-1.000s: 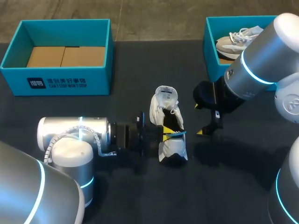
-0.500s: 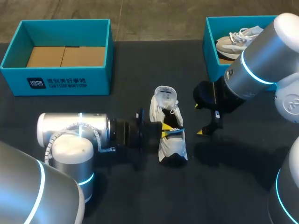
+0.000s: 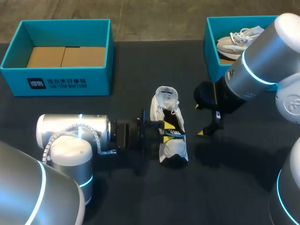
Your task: Take the shoe out of the shoebox, open the shoe tongue, remove and reinsert the insole, then place the shoe into the shoebox
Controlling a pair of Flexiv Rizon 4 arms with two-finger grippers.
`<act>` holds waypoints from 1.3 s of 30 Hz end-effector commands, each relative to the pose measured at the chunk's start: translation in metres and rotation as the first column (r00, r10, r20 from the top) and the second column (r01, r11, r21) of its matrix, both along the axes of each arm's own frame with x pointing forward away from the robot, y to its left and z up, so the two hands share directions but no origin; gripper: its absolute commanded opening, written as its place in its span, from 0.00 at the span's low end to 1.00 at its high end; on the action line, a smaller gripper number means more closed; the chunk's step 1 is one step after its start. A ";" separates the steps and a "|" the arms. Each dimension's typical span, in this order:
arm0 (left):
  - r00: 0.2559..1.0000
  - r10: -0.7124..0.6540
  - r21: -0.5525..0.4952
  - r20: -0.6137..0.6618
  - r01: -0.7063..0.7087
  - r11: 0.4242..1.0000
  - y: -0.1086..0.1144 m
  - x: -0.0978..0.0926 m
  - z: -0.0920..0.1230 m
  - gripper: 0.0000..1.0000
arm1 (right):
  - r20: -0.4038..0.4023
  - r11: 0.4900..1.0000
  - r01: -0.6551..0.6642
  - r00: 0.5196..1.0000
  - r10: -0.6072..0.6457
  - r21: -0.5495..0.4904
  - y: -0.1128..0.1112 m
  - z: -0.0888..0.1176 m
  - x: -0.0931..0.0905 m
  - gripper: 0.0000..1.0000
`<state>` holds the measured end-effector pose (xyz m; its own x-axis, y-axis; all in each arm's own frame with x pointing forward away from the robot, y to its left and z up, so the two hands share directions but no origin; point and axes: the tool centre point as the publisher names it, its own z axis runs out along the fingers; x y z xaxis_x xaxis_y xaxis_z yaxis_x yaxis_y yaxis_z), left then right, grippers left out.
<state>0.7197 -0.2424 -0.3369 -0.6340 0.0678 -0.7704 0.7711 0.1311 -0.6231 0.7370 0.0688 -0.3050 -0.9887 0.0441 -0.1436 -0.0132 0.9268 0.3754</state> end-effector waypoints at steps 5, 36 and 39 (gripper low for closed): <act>0.999 -0.028 0.037 0.023 0.028 0.999 -0.003 0.008 -0.012 0.00 | 0.001 1.000 0.001 1.000 -0.001 -0.001 0.000 -0.001 0.000 1.00; 0.998 -0.038 0.008 0.051 0.038 0.999 -0.001 0.000 0.002 0.08 | 0.001 1.000 0.001 1.000 -0.001 -0.001 0.000 -0.001 0.000 1.00; 0.998 -0.040 0.011 0.046 0.040 0.999 -0.003 0.002 -0.004 0.00 | 0.001 1.000 0.001 1.000 -0.001 -0.001 0.000 -0.001 0.000 1.00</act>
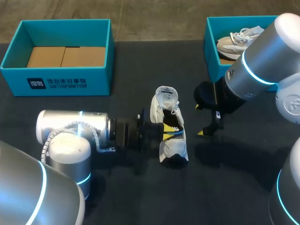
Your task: Take the shoe out of the shoebox, open the shoe tongue, remove and reinsert the insole, then place the shoe into the shoebox
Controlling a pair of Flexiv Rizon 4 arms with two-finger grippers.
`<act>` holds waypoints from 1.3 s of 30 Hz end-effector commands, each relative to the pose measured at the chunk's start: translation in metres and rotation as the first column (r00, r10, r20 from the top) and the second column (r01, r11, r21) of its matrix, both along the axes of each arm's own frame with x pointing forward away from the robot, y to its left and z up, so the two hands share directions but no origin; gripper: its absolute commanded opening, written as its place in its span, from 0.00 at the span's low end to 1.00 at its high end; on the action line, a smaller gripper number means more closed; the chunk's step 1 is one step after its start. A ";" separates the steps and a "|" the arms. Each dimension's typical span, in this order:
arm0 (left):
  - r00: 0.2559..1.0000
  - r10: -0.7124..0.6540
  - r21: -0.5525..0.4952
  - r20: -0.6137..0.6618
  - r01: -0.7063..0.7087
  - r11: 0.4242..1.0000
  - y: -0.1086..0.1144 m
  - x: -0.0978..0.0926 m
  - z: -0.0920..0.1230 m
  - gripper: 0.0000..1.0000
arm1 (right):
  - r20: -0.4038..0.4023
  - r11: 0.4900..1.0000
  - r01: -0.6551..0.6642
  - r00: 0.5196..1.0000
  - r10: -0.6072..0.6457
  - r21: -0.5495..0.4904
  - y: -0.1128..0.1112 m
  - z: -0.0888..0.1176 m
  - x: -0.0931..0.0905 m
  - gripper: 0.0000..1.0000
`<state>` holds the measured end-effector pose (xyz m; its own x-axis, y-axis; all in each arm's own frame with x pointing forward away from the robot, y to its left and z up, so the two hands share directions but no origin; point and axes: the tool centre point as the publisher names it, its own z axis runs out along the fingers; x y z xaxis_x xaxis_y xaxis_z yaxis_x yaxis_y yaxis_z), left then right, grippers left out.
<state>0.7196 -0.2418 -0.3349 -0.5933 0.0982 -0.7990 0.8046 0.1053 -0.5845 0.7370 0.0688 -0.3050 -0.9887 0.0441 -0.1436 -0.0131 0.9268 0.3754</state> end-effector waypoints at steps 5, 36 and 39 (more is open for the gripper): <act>1.000 -0.006 0.020 0.001 0.006 1.000 -0.005 0.010 -0.014 0.00 | 0.001 1.000 0.001 1.000 -0.001 -0.001 0.000 -0.001 0.000 1.00; 0.999 -0.048 0.057 0.021 0.046 0.997 0.014 0.013 0.045 0.80 | 0.001 1.000 0.001 1.000 -0.001 -0.001 0.000 -0.001 0.000 1.00; 0.997 -0.078 0.081 0.023 0.076 0.994 0.016 0.014 0.047 0.63 | 0.001 1.000 0.001 1.000 -0.001 -0.001 0.000 -0.001 0.000 1.00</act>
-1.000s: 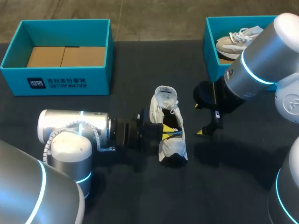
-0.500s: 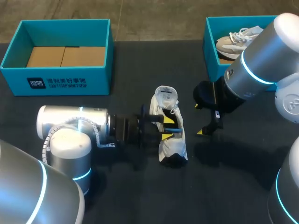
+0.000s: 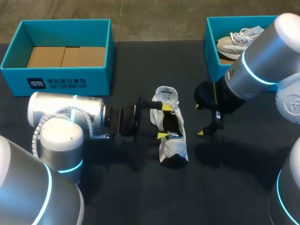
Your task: Take the shoe out of the shoebox, open the shoe tongue, remove and reinsert the insole, then place the shoe into the shoebox
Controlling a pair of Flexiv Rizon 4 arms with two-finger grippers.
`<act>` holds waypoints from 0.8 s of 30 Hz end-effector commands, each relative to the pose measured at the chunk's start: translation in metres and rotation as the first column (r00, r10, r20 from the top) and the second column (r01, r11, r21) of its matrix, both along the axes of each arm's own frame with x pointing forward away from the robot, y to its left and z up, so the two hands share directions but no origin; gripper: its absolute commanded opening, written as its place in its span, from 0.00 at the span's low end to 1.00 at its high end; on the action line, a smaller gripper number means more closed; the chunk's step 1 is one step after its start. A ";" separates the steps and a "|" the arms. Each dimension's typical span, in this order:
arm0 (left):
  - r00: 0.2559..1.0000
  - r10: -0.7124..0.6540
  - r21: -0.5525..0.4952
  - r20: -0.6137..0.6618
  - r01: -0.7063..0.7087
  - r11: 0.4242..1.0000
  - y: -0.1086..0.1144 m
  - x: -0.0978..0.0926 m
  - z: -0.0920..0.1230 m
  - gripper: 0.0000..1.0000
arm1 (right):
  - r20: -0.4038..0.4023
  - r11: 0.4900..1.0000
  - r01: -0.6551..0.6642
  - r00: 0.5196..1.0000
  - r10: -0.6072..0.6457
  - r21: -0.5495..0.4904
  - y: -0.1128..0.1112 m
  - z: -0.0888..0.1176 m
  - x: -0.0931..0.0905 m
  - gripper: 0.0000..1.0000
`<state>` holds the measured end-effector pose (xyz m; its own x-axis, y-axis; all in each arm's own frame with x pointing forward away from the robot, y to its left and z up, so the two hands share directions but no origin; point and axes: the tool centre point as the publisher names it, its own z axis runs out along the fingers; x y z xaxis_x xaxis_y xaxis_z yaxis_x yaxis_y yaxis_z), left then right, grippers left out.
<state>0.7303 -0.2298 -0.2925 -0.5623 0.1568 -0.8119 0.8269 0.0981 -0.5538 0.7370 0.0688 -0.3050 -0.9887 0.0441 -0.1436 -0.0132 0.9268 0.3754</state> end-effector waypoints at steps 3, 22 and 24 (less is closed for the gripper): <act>0.996 -0.086 0.075 -0.006 0.086 0.993 0.005 0.005 0.006 0.24 | 0.001 1.000 0.001 1.000 -0.001 -0.001 0.000 -0.001 0.000 1.00; 0.934 -0.324 0.386 -0.151 0.358 0.850 0.015 0.009 0.000 0.00 | 0.001 1.000 0.001 1.000 -0.001 -0.001 0.000 -0.001 0.000 1.00; 0.925 -0.344 0.432 -0.160 0.379 0.819 0.017 0.010 -0.002 0.00 | 0.001 1.000 0.001 1.000 -0.001 -0.001 0.000 -0.001 0.000 1.00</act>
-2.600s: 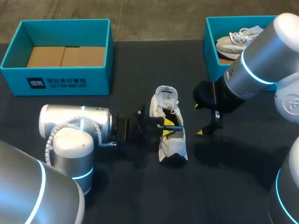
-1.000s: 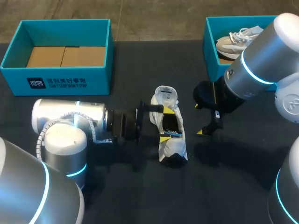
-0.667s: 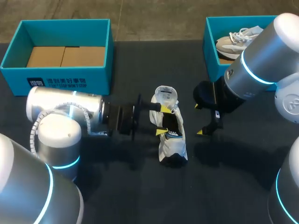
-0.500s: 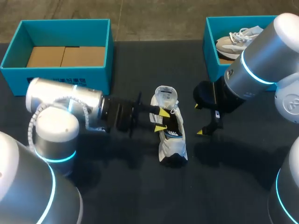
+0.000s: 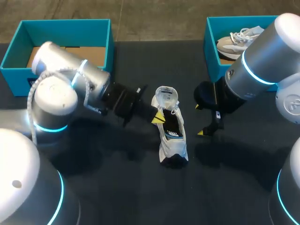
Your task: Take the shoe out of the shoebox, open the shoe tongue, remove and reinsert the insole, then place the shoe into the shoebox
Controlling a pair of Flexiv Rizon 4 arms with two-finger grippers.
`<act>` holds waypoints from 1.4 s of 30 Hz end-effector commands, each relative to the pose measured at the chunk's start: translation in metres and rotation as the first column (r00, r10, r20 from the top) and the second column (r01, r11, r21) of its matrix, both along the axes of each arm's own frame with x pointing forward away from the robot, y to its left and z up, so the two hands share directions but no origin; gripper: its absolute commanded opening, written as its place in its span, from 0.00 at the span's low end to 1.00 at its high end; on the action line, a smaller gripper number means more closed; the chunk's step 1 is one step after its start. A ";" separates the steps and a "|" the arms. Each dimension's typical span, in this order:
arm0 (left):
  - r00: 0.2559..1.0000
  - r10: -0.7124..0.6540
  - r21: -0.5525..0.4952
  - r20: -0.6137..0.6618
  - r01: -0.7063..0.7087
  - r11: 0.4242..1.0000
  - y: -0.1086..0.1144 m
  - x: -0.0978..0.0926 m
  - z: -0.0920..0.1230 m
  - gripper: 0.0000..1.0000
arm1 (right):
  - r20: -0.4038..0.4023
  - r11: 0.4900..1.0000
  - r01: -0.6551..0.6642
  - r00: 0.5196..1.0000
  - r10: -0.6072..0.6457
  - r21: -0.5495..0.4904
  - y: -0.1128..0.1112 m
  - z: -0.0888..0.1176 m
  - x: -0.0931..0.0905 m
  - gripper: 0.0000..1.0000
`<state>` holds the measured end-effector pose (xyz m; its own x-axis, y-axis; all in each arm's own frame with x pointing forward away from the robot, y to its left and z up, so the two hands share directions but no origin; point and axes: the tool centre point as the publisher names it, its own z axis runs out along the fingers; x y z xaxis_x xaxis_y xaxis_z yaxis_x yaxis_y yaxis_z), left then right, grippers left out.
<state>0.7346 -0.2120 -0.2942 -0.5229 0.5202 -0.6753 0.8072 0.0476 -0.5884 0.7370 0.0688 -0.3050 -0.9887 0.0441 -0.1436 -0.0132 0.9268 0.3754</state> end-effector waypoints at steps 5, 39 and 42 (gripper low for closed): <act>0.977 -0.209 0.266 -0.034 0.210 0.941 0.000 0.004 -0.003 0.00 | 0.001 1.000 0.001 1.000 -0.001 -0.001 0.000 -0.001 0.000 1.00; 0.909 -0.404 0.618 -0.106 0.378 0.689 -0.002 0.027 0.002 0.00 | 0.001 1.000 0.001 1.000 -0.001 -0.001 0.000 -0.001 0.000 1.00; 0.909 -0.404 0.618 -0.106 0.378 0.689 -0.002 0.027 0.002 0.00 | 0.001 1.000 0.001 1.000 -0.001 -0.001 0.000 -0.001 0.000 1.00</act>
<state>0.7594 -0.2115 -0.2927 -0.1836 0.9641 -0.1919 0.8558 0.0608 -0.5137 0.7370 0.0688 -0.3050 -0.9887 0.0441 -0.1436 -0.0132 0.9268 0.3754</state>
